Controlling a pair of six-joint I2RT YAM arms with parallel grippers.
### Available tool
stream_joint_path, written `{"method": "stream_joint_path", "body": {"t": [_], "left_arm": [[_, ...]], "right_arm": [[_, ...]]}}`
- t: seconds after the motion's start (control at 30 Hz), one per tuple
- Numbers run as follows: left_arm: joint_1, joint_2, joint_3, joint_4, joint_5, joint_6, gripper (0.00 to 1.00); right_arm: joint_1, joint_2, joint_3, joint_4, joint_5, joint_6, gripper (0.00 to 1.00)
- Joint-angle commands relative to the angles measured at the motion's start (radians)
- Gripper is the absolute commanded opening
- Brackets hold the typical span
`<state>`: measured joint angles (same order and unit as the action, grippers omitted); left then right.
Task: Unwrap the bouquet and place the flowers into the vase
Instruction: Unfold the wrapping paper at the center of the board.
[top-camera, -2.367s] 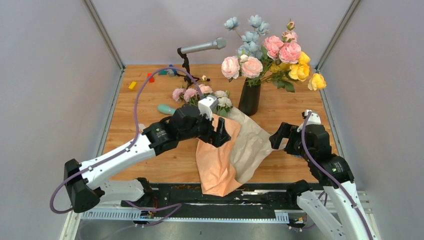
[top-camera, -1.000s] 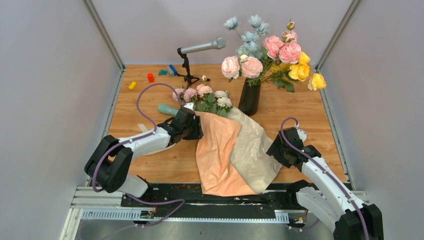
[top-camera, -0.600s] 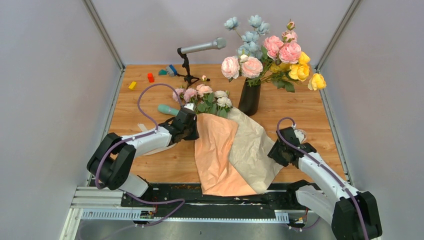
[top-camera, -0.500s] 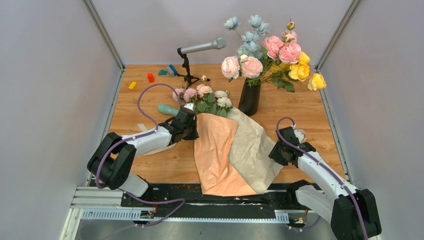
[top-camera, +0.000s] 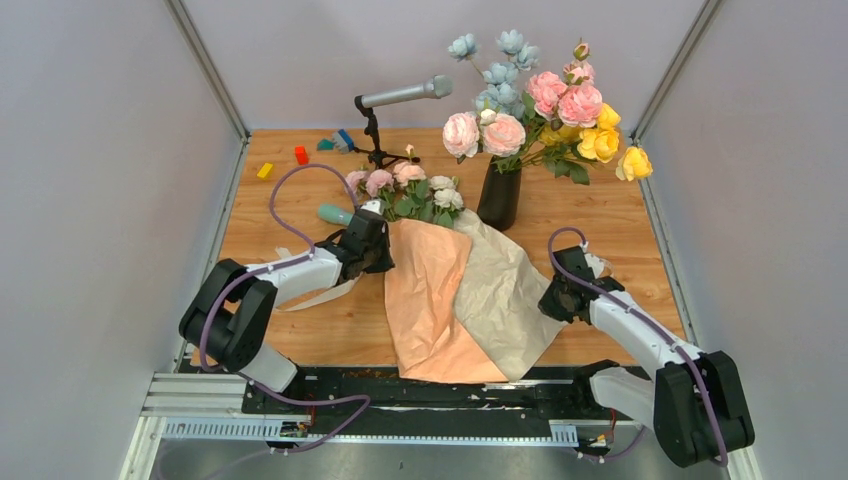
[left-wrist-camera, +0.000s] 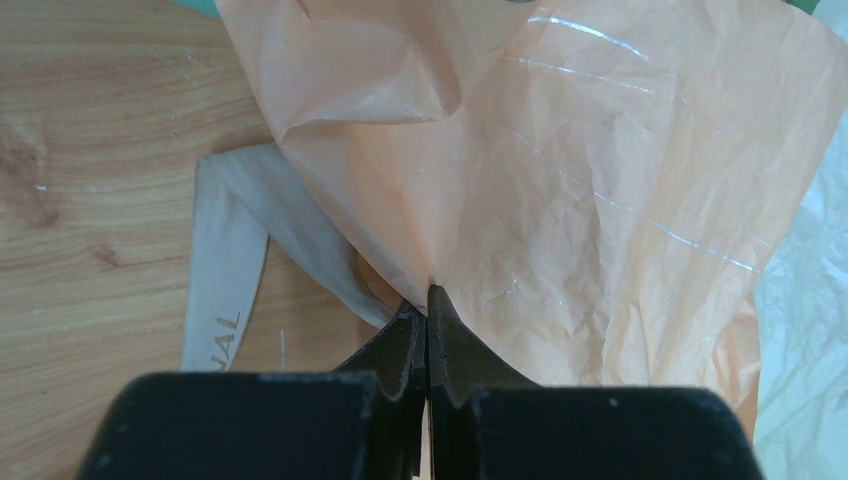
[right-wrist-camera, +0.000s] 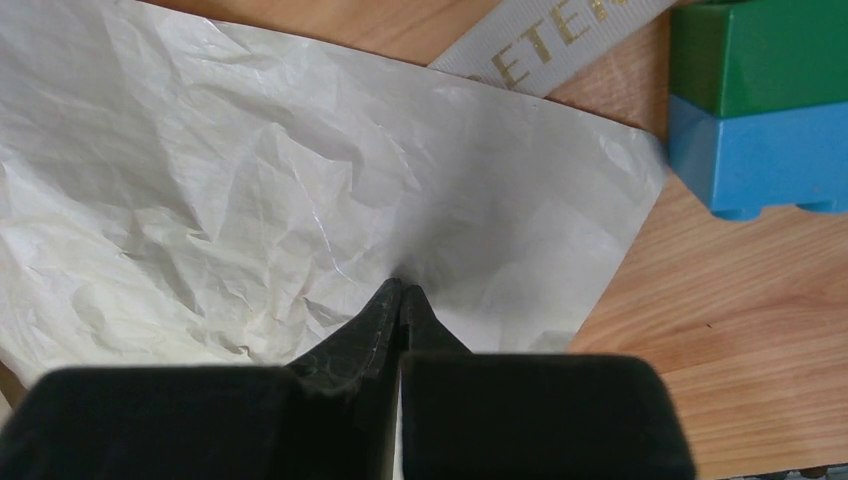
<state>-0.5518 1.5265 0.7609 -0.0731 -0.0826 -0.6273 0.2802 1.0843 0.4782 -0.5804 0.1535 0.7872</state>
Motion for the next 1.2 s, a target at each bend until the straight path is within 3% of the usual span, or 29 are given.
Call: {"method": "stream_joint_path", "body": {"t": [0.0, 0.5, 0.6, 0.67, 0.7, 0.77, 0.83, 0.93, 1.17], "left_arm": [[0.036, 0.015, 0.043, 0.094, -0.043, -0.012, 0.0], [0.078, 0.053, 0.074, 0.129, -0.004, 0.033, 0.0], [0.078, 0.035, 0.109, 0.087, 0.017, 0.061, 0.17], [0.078, 0.008, 0.132, 0.046, 0.023, 0.087, 0.36], [0.078, -0.004, 0.146, 0.03, 0.023, 0.103, 0.52], [0.078, -0.044, 0.165, -0.018, 0.016, 0.127, 0.69], [0.071, -0.109, 0.178, -0.067, 0.001, 0.15, 0.79], [0.032, -0.166, 0.205, -0.169, -0.058, 0.187, 0.87], [-0.251, -0.222, 0.241, -0.34, -0.217, 0.18, 0.93]], "right_arm": [[-0.019, 0.052, 0.0, 0.042, 0.025, -0.019, 0.01], [-0.048, 0.068, 0.016, 0.061, 0.008, -0.043, 0.0], [-0.048, 0.039, 0.059, 0.06, -0.021, -0.1, 0.03], [-0.049, 0.012, 0.094, 0.056, -0.043, -0.147, 0.1], [-0.048, -0.005, 0.11, 0.051, -0.056, -0.166, 0.14], [-0.048, -0.045, 0.138, 0.043, -0.075, -0.199, 0.24], [-0.048, -0.096, 0.147, 0.037, -0.093, -0.223, 0.37], [-0.048, -0.18, 0.147, 0.036, -0.118, -0.242, 0.54], [-0.048, -0.333, 0.135, 0.029, -0.137, -0.268, 0.76]]}}
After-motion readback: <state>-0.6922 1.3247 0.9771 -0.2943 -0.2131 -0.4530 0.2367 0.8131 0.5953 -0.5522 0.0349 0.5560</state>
